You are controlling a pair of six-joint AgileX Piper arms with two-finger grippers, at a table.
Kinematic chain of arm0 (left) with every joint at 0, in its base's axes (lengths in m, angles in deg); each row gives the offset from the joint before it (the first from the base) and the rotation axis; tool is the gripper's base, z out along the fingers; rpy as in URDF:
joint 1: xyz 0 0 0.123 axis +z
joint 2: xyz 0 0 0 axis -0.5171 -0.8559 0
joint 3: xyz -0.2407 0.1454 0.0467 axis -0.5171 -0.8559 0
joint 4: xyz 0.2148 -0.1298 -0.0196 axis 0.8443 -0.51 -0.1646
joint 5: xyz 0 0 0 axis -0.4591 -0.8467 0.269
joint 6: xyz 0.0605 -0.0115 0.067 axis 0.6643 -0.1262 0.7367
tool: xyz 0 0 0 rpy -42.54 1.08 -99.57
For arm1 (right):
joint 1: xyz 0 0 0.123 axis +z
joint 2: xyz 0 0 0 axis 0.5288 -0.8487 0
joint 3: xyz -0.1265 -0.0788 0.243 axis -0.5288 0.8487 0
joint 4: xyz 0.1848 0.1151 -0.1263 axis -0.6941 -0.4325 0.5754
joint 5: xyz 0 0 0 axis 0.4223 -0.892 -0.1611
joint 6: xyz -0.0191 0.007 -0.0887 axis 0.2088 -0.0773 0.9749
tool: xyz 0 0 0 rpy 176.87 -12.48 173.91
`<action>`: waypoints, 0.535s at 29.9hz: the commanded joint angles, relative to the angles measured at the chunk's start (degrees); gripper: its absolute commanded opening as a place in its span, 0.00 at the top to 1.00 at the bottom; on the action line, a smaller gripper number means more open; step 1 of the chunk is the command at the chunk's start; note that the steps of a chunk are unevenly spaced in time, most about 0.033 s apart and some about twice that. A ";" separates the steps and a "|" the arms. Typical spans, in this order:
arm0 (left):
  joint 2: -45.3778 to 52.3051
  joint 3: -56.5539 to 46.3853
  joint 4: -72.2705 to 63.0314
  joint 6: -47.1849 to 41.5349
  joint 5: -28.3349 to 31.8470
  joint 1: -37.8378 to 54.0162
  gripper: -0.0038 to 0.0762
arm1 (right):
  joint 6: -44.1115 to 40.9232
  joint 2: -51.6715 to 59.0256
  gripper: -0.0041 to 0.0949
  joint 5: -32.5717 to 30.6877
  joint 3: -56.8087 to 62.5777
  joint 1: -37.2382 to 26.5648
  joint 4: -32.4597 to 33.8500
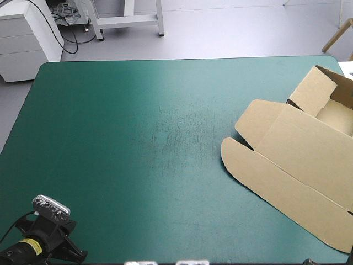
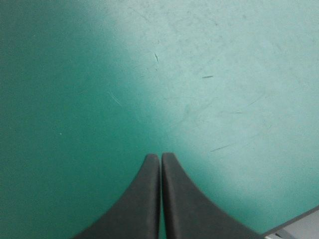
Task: Fold the box
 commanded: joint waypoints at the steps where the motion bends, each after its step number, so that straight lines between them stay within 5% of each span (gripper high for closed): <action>1: -0.46 1.28 -0.07 -0.50 2.40 -0.08 0.96 | 1.95 11.41 0.97 2.39 7.75 4.42 -0.64; 16: -0.46 1.28 -0.07 -0.68 2.40 -0.08 0.96 | 3.19 46.80 0.97 7.82 45.10 20.98 2.18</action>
